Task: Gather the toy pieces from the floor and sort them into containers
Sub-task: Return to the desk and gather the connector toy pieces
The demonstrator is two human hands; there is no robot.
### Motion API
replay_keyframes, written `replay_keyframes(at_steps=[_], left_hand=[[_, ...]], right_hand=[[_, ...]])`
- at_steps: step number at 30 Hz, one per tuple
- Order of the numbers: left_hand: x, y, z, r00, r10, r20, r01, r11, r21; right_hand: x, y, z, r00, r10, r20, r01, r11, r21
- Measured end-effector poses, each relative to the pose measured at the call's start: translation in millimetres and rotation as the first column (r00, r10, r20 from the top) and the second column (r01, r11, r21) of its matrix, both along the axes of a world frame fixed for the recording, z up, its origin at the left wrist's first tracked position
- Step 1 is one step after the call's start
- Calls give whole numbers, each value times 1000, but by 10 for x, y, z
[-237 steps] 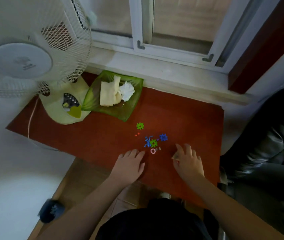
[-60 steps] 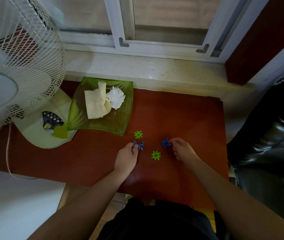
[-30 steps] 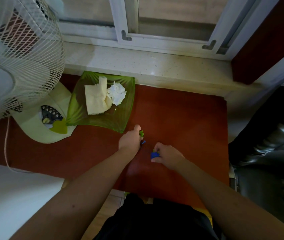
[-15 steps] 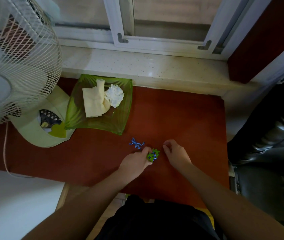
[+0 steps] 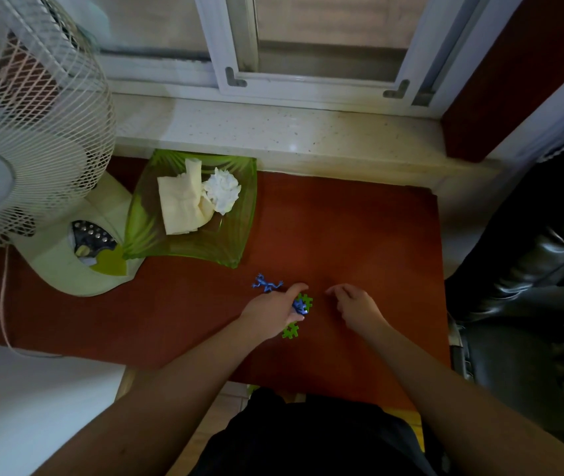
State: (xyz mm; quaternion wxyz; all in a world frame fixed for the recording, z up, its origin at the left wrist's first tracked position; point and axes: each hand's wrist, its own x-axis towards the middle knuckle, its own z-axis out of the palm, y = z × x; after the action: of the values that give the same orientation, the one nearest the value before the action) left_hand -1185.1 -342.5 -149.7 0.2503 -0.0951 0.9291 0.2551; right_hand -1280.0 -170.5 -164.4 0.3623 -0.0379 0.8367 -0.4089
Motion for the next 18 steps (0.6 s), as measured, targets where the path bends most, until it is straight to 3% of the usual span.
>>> replay_keyframes(at_steps=[5, 18], left_hand=[[-21, 2, 4, 999, -37, -24, 37, 999, -23], [-85, -64, -21, 989, 119, -92, -119, 993, 2]], right_hand=[[49, 74, -44, 995, -76, 56, 77, 997, -5], [158, 94, -39, 996, -64, 64, 64, 998, 6]])
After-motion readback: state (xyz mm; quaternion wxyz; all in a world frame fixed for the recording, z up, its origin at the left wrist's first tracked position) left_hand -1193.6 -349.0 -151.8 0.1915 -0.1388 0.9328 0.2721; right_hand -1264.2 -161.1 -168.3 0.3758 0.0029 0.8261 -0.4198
